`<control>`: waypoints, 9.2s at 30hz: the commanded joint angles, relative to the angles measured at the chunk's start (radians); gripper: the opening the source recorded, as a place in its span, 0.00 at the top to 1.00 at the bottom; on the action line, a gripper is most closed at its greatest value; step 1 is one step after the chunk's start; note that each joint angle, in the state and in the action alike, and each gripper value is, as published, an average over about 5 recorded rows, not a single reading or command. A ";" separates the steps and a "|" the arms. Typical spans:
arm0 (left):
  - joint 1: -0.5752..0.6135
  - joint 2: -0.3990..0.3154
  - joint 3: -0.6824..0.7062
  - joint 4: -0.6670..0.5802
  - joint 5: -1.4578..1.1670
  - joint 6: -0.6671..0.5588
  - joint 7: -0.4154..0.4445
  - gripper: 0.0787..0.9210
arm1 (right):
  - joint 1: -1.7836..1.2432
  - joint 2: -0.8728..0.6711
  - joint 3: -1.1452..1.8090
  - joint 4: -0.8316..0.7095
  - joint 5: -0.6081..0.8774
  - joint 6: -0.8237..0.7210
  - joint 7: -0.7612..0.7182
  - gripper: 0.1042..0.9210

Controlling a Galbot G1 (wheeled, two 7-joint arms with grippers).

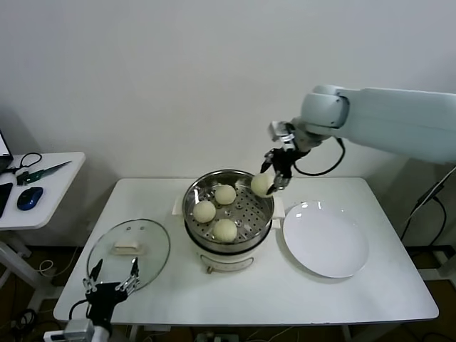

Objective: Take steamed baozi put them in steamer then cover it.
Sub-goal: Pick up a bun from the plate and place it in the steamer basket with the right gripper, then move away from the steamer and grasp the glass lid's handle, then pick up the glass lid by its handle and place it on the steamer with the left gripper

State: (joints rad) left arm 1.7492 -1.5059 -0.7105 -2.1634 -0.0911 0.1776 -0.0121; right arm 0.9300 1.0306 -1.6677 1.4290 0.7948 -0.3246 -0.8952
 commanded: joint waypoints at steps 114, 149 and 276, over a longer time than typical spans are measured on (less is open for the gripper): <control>-0.417 0.317 0.109 0.803 1.387 -0.250 -0.460 0.12 | -2.654 0.155 2.418 0.279 -0.271 0.670 0.764 0.12; -0.479 0.294 0.159 0.861 1.362 -0.208 -0.436 0.93 | -2.632 0.163 2.408 0.289 -0.287 0.650 0.765 0.12; -0.763 0.191 0.881 0.129 1.400 0.576 0.296 0.22 | -2.620 0.197 2.355 0.382 -0.298 0.623 0.863 0.12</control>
State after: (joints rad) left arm 1.0438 -1.2895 0.1173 -2.0187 1.2560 0.7092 0.2199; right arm -1.7008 1.2183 0.6915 1.7947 0.5262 0.3191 -0.0534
